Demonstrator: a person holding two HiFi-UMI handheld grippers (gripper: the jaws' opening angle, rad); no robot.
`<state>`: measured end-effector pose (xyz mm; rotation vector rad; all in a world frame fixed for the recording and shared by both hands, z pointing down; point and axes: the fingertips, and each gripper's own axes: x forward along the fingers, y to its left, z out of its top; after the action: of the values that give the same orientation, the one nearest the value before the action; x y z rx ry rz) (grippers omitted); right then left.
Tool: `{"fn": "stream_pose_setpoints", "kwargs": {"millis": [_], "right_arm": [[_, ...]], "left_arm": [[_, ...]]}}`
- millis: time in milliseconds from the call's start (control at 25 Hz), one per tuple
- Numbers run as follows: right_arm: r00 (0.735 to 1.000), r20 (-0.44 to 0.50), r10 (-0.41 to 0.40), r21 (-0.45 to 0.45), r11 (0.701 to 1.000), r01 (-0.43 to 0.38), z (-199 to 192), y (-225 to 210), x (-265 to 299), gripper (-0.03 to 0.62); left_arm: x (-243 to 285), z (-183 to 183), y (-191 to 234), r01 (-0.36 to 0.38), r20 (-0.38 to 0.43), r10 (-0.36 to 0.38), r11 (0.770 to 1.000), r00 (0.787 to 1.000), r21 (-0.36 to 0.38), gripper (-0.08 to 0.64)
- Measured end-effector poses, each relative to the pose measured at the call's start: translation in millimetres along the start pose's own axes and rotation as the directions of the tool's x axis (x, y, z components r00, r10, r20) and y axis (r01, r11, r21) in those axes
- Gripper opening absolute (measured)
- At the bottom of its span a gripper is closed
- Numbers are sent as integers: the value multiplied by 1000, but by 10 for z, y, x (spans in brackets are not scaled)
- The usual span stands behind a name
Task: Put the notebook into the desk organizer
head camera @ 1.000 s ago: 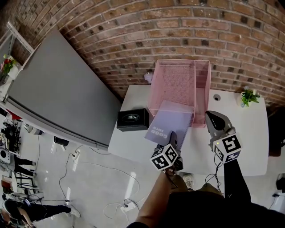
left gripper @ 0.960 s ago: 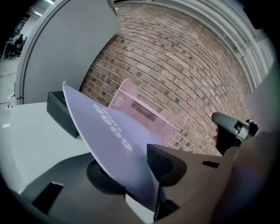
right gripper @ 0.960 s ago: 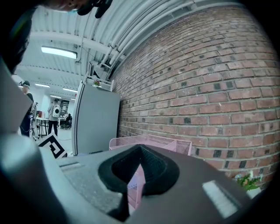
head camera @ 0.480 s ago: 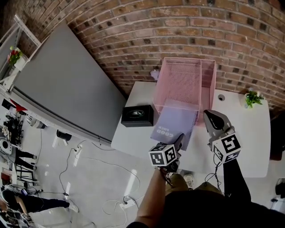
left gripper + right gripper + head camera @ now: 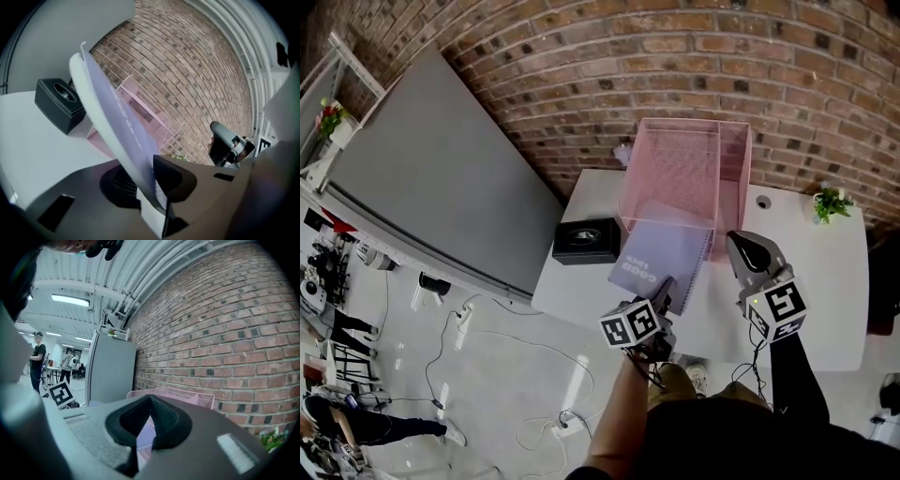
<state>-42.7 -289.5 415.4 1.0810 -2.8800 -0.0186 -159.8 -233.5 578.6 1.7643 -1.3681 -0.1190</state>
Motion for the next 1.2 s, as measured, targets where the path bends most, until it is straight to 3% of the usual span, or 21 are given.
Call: {"fn": "stream_pose_setpoints", "kwargs": {"millis": [240, 720, 1200], "right_arm": [[1000, -8, -18, -7, 1000, 18, -20, -106, -60, 0], [998, -17, -66, -10, 998, 66, -34, -339, -21, 0], [994, -39, -105, -3, 994, 105, -108, -554, 123, 0]], "left_arm": [[111, 133, -65, 6, 54, -5, 1000, 999, -19, 74], [453, 250, -33, 38, 39, -35, 997, 999, -60, 83], [770, 478, -5, 34, 21, -34, 999, 999, -13, 91]]}}
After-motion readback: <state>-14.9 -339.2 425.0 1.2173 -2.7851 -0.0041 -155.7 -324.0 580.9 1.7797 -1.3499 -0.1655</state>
